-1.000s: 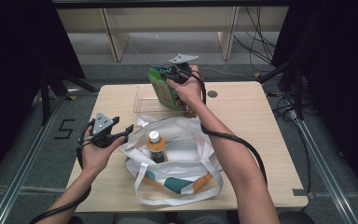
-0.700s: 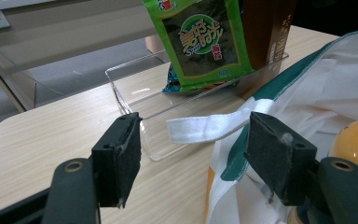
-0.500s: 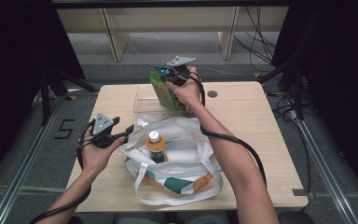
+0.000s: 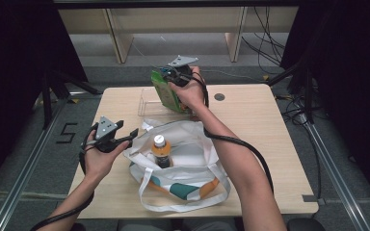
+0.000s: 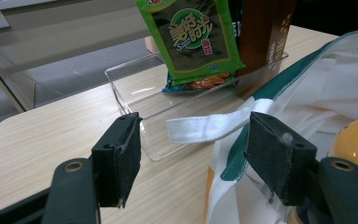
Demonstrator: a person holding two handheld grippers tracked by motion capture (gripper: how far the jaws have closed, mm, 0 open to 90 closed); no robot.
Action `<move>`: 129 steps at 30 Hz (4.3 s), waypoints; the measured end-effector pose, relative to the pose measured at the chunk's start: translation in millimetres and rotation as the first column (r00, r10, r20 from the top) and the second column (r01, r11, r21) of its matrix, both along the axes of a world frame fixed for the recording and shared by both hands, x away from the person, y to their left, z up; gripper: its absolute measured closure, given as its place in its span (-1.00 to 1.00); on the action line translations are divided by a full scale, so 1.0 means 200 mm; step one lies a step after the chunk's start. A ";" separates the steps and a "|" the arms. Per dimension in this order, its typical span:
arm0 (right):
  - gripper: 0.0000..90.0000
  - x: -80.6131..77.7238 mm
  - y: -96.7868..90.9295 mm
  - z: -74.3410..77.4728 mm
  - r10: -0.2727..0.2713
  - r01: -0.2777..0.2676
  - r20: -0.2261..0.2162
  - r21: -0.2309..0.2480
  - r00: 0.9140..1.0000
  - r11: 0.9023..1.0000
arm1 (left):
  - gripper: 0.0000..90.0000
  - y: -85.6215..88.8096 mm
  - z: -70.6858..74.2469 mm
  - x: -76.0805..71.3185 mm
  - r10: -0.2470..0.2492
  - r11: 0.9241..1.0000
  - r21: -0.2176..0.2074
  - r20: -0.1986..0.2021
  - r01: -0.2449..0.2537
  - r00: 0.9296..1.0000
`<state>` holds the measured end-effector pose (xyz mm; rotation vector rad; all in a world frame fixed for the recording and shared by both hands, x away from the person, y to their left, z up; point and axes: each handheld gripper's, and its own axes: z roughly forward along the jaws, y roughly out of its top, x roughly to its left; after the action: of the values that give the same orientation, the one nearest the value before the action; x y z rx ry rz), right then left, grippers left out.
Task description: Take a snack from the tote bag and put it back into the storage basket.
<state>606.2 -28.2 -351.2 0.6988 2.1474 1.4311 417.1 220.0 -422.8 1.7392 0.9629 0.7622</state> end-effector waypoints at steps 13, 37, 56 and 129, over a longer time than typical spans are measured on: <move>1.00 0.02 0.02 -0.04 -0.022 0.023 0.021 -0.022 1.000 1.000 | -0.23 0.00 0.00 0.00 -0.001 1.000 0.001 -0.002 0.001 1.000; 1.00 -0.03 -0.03 -0.05 -0.057 0.053 -0.028 -0.131 0.998 0.990 | -0.23 0.00 -0.01 0.00 -0.005 1.000 0.004 -0.005 0.005 1.000; 1.00 -0.08 -0.05 -0.02 -0.106 0.073 -0.096 -0.303 0.990 0.950 | -0.23 0.00 0.00 0.00 -0.003 1.000 0.002 -0.005 0.003 1.000; 0.00 -0.56 -0.61 -0.06 -0.074 0.084 -0.092 0.103 0.993 0.991 | -0.30 -0.02 0.01 -0.02 -0.006 1.000 -0.025 0.009 0.006 1.000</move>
<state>493.7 -150.3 -363.2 0.8921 2.0953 1.5077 412.8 216.6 -420.7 1.7156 0.9573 0.7505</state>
